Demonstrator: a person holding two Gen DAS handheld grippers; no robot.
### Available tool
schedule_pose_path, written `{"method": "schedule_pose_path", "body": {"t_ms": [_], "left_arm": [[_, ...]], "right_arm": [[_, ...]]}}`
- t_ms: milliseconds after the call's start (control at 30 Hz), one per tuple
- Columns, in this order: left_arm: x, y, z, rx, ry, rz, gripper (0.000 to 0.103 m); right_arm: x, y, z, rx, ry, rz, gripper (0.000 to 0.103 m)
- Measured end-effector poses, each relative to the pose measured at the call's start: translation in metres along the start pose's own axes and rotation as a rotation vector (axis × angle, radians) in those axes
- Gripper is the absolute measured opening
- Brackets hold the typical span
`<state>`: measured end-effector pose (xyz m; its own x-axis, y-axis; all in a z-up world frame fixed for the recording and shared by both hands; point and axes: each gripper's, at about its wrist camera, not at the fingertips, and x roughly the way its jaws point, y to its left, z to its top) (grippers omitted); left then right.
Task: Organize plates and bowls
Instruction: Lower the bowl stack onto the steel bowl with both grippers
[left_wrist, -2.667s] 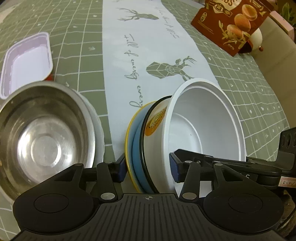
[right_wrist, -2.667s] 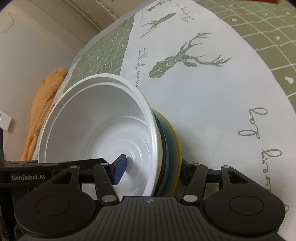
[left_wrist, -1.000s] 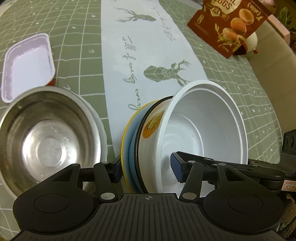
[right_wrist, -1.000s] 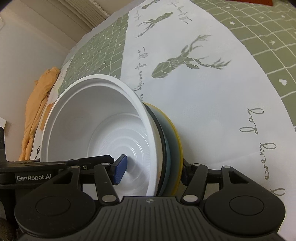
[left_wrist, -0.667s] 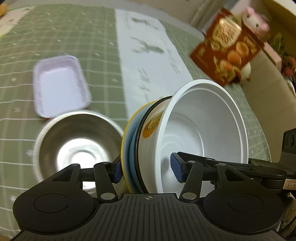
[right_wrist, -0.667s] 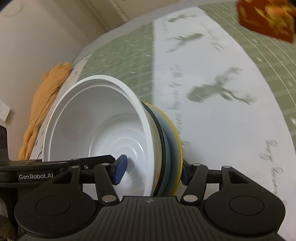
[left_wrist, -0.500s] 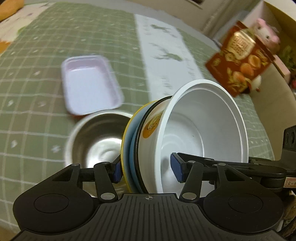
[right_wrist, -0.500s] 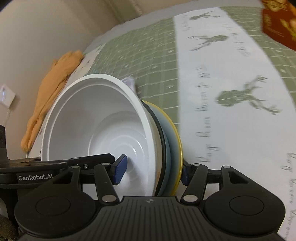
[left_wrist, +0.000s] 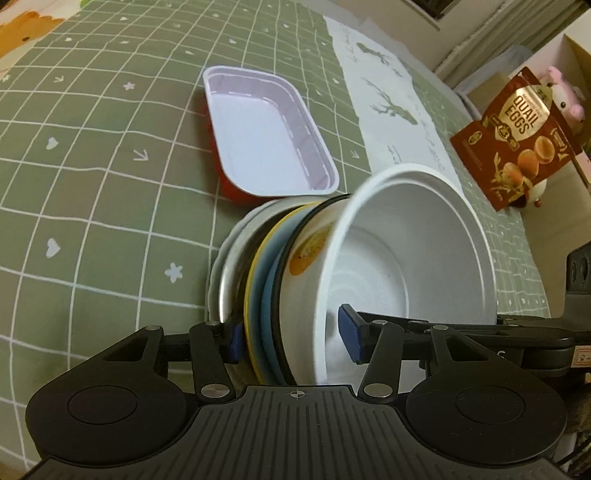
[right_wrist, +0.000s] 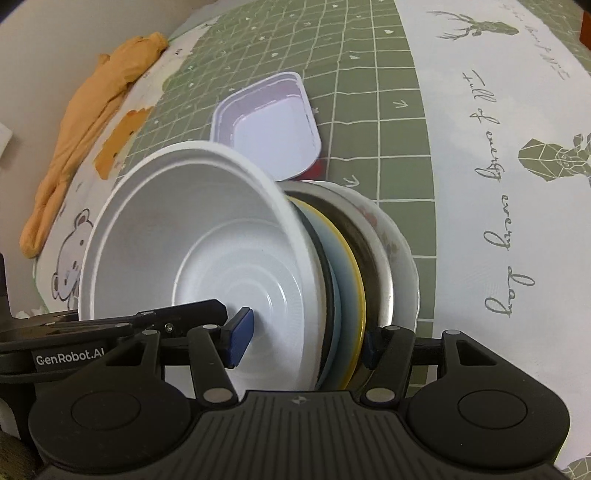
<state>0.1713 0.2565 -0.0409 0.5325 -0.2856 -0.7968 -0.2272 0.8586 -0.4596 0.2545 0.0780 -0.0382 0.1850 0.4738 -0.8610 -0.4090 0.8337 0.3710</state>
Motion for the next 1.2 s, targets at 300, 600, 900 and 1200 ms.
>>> {"method": "schedule_pose_path", "body": {"t_ms": [300, 600, 900, 1200], "left_arm": [[0.004, 0.011, 0.008, -0.004, 0.011, -0.054, 0.051], [0.001, 0.022, -0.006, 0.033, -0.104, -0.106, 0.048], [-0.002, 0.031, -0.005, 0.010, -0.091, -0.110, 0.042], [-0.005, 0.032, -0.006, 0.020, -0.081, -0.108, 0.041]], "right_arm": [[0.011, 0.012, 0.020, -0.003, 0.151, -0.085, 0.058], [0.013, 0.019, 0.021, -0.015, 0.138, -0.152, 0.059], [0.014, 0.022, 0.026, 0.060, 0.140, -0.167, 0.057], [0.004, 0.029, 0.022, 0.057, 0.129, -0.204, 0.054]]}}
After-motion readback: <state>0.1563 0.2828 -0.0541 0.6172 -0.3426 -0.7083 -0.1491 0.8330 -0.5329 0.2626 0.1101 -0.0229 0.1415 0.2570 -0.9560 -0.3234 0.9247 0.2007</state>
